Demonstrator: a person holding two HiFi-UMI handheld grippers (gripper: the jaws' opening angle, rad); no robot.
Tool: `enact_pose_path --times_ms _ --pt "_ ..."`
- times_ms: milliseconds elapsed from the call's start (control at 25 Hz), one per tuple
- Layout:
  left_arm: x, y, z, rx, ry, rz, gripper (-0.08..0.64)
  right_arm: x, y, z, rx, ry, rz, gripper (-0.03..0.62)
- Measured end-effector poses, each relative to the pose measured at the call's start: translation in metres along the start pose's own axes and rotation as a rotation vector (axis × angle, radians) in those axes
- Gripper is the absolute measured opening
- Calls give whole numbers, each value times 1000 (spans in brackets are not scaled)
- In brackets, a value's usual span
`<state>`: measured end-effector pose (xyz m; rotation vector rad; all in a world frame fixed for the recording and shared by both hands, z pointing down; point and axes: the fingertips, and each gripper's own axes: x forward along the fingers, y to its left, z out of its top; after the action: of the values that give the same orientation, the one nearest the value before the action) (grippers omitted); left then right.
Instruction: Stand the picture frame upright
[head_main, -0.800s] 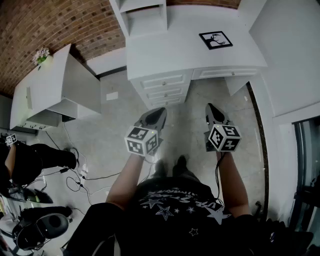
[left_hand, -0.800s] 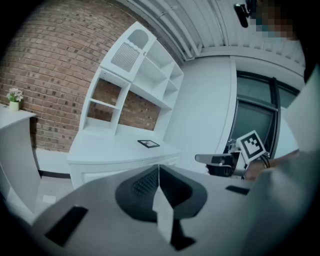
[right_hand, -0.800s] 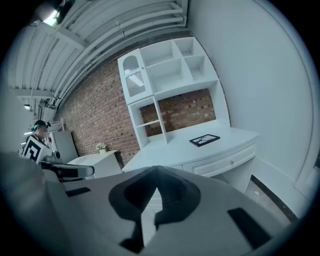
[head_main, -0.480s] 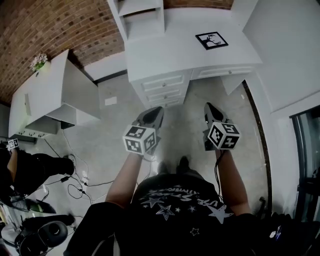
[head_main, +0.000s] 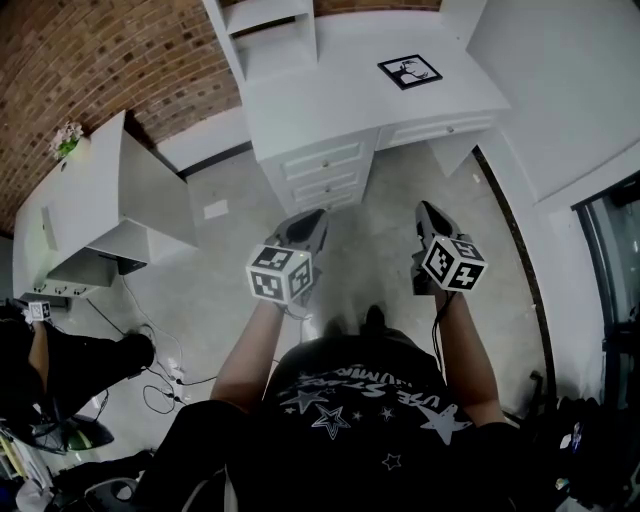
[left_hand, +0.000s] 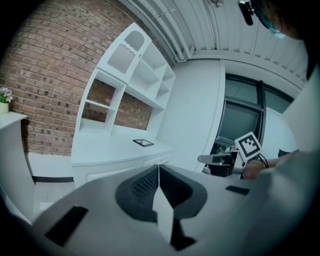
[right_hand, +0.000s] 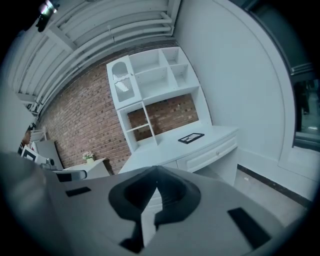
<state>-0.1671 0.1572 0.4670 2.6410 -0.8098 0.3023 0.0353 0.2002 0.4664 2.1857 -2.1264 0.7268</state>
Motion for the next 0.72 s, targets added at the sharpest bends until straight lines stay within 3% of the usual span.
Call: enact_pose_path --times_ms 400,560,720 --pt "-18 10 -11 15 19 -29 20 -37 -64 -1 165 -88 -194 15" --pt "-10 14 -11 25 30 -42 20 -37 -83 1 207 -109 -225 15" --pt "3 18 -7 32 29 -45 20 -18 -86 1 186 -89 -216 15"
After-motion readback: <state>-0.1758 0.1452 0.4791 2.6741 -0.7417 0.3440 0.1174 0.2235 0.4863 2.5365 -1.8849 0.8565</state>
